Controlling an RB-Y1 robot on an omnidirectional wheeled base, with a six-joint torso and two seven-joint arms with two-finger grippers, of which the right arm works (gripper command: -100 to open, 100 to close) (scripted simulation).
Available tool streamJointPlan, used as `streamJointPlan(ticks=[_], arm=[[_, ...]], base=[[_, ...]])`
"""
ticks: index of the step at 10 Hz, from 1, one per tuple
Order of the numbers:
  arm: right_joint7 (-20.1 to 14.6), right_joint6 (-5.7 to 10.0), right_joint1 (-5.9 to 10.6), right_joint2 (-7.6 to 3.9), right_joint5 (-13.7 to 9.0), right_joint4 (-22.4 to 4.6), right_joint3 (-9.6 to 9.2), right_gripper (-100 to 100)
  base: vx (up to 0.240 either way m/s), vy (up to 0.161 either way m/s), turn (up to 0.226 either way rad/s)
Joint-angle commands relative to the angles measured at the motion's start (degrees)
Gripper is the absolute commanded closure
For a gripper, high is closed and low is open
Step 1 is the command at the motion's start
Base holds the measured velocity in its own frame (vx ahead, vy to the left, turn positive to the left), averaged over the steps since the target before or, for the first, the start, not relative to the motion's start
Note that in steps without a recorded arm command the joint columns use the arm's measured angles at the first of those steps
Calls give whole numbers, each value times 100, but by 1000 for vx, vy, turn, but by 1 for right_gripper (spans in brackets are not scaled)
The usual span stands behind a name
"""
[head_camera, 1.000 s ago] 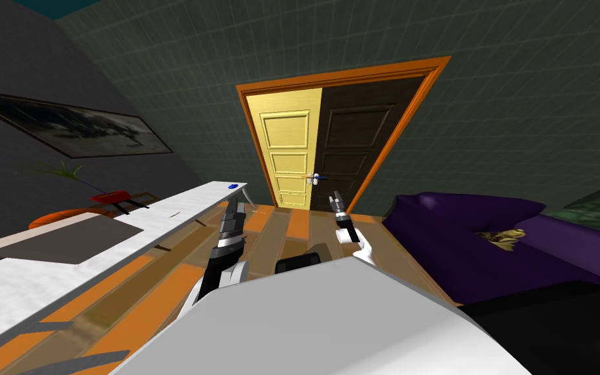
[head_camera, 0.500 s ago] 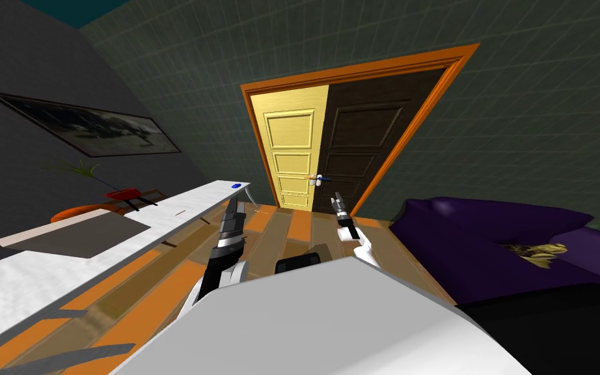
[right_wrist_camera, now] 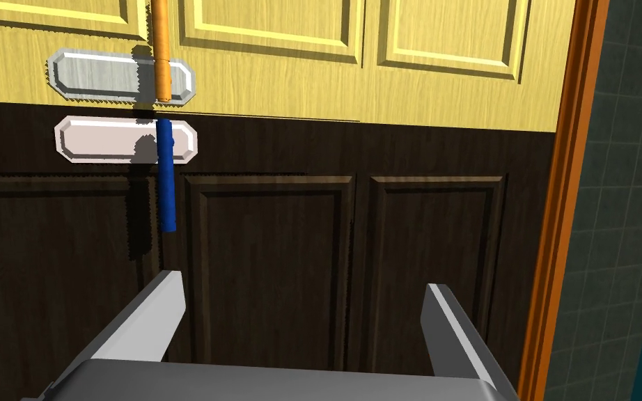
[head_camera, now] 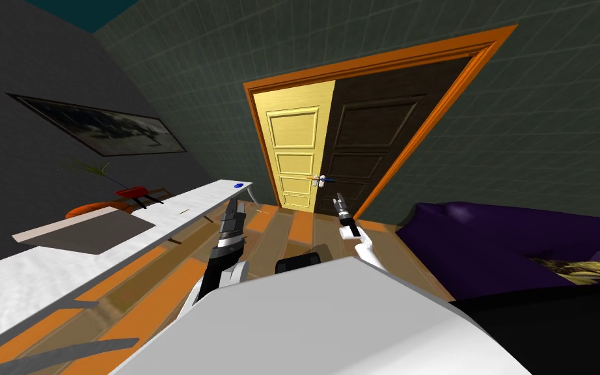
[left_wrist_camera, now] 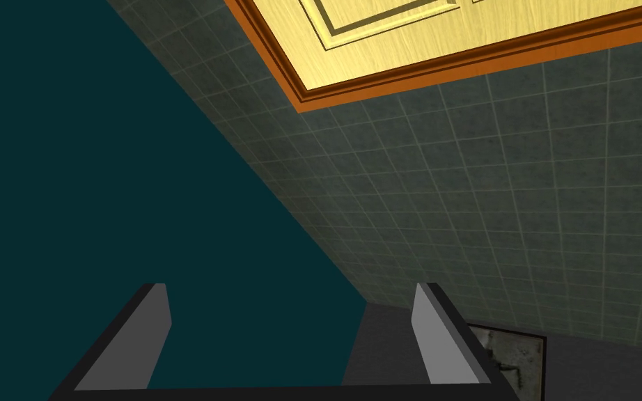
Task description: Pull the door open
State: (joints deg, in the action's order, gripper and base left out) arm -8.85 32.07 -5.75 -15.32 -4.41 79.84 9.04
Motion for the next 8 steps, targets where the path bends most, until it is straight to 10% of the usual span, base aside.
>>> streamJointPlan(ticks=[1, 8], arm=[[15, -9, 156, -83, -65, -286, 79, -100], [24, 2, 648, -411, -294, -1471, 351, -100]], base=[[74, -3, 111], [77, -10, 76]])
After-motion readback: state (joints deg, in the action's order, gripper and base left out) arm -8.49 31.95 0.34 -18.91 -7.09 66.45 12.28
